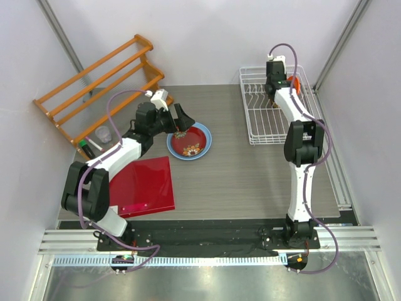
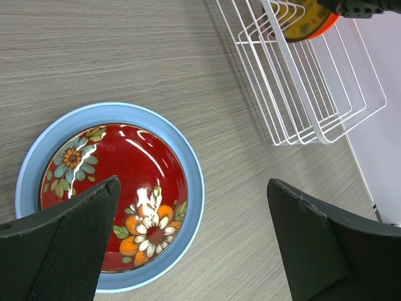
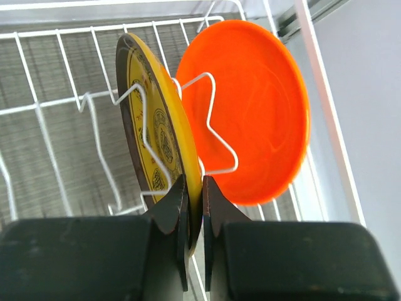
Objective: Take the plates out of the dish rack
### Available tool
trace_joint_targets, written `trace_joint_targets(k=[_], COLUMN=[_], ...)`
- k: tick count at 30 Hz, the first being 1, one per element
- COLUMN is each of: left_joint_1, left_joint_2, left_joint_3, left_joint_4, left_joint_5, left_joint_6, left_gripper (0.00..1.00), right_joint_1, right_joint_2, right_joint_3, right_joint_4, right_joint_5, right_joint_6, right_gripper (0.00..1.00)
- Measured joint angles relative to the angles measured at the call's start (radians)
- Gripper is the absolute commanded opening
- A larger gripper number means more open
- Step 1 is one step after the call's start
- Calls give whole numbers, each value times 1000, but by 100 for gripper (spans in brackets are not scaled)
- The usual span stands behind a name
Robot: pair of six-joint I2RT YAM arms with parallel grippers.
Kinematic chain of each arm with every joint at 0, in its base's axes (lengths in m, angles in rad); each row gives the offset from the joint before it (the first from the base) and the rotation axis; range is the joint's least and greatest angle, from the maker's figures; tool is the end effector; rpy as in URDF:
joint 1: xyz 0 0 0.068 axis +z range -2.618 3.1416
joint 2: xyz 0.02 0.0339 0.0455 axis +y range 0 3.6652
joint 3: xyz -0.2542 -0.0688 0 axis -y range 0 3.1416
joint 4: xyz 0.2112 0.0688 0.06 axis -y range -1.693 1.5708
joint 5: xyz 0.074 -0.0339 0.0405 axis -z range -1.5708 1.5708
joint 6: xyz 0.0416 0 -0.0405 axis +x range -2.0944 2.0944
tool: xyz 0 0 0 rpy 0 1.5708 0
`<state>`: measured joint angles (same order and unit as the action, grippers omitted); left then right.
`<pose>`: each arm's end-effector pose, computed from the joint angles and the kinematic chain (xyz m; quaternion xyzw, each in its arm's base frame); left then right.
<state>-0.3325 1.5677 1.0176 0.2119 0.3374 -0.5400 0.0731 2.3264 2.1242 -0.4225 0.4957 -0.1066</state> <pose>0.3145 -0.1232 0.2709 0.0132 0.8102 -0.3649 0.4586 0.5031 0.0170 0.2502 0.0339 0.8695 -0.2257 0.4380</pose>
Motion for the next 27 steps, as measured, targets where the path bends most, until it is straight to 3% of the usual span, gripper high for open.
trace_joint_targets(k=[7,16,19,27], left_joint_1=[0,0,0,-1], left_joint_2=[0,0,0,22], left_joint_3=[0,-3,-13,-19], left_joint_4=[-9,0,26,154], left_joint_5=[-27,-14,10,113], left_joint_6=[3,-6,-28,-113], left_gripper=[99,100,99,99], right_joint_1=[59,77,93,151], right_joint_2=[-117,-414,-517,-745], right_joint_3=[-101,-234,-299,-685], right_joint_4=[21,30,30,88], right_joint_5=[149,171,89,-349], right_joint_6=[-34,19,90,344], right_gripper=[1,1,1,1])
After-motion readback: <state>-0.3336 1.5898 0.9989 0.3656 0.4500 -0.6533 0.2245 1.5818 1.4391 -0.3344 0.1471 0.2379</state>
